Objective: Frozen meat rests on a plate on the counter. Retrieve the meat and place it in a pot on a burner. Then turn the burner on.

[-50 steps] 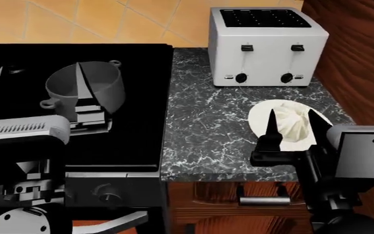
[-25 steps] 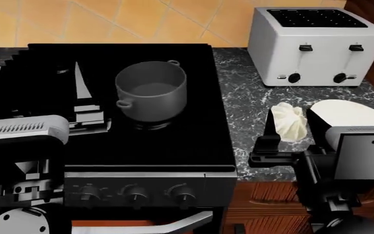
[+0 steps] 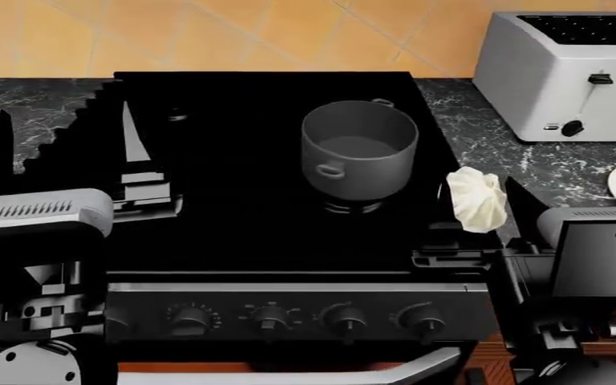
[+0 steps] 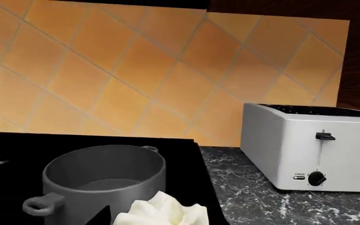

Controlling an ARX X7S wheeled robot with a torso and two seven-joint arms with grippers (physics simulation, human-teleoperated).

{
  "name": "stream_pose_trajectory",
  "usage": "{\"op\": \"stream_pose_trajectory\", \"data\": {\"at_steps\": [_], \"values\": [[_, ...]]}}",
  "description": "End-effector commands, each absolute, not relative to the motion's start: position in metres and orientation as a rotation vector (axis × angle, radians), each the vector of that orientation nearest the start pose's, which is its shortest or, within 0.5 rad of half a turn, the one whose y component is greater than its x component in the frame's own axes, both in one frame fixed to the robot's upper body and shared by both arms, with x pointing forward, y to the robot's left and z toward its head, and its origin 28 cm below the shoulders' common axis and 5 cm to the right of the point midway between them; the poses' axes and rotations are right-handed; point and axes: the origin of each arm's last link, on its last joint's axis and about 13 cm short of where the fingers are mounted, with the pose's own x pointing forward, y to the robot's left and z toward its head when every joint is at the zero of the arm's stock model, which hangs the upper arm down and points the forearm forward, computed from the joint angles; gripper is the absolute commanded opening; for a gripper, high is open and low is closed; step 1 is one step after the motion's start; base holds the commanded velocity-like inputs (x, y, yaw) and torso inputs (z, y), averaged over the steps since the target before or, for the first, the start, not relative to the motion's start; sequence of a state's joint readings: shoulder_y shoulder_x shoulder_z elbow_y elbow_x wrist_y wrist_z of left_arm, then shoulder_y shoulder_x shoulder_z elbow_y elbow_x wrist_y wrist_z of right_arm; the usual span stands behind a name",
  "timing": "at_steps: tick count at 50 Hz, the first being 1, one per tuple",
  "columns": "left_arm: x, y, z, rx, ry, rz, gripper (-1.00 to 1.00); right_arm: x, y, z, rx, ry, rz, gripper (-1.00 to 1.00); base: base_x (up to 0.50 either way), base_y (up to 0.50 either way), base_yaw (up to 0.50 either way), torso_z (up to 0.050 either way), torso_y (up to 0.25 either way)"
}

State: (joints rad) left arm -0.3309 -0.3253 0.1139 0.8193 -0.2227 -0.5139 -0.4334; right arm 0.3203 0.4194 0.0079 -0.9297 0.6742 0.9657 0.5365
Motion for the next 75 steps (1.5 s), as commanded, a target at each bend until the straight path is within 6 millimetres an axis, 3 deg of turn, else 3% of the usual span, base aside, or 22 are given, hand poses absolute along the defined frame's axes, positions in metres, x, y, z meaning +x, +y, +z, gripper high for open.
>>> {"op": "stream_pose_trajectory", "data": {"at_steps": [1, 12, 24, 47, 53, 63, 75], "values": [[0.211, 0.219, 0.207, 0.048, -0.601, 0.147, 1.0, 0.189, -0.118, 0.193, -0.068, -0.203, -0.027, -1.0, 0.0, 0.5, 0.0, 0.0, 0.0], [0.211, 0.218, 0.206, 0.049, -0.6, 0.146, 1.0, 0.188, -0.118, 0.194, -0.056, -0.224, -0.028, -1.0, 0.02, 0.14, 0.0, 0.0, 0.0], [0.211, 0.218, 0.206, 0.048, -0.599, 0.143, 1.0, 0.187, -0.118, 0.195, -0.057, -0.233, -0.021, -1.0, 0.49, 0.0, 0.0, 0.0, 0.0], [0.21, 0.218, 0.207, 0.047, -0.601, 0.143, 1.0, 0.188, -0.119, 0.196, -0.031, -0.242, -0.018, -1.0, 0.0, 0.0, 0.0, 0.0, 0.0], [0.209, 0.218, 0.208, 0.045, -0.604, 0.145, 1.0, 0.196, -0.119, 0.207, -0.032, -0.243, -0.017, -1.0, 0.0, 0.0, 0.0, 0.0, 0.0], [0.207, 0.219, 0.21, 0.037, -0.606, 0.143, 1.0, 0.216, -0.112, 0.249, -0.112, -0.252, -0.029, -1.0, 0.0, 0.0, 0.0, 0.0, 0.0], [0.206, 0.221, 0.211, 0.028, -0.606, 0.143, 1.0, 0.256, -0.098, 0.267, -0.146, -0.202, 0.007, -1.0, 0.0, 0.0, 0.0, 0.0, 0.0]]}}
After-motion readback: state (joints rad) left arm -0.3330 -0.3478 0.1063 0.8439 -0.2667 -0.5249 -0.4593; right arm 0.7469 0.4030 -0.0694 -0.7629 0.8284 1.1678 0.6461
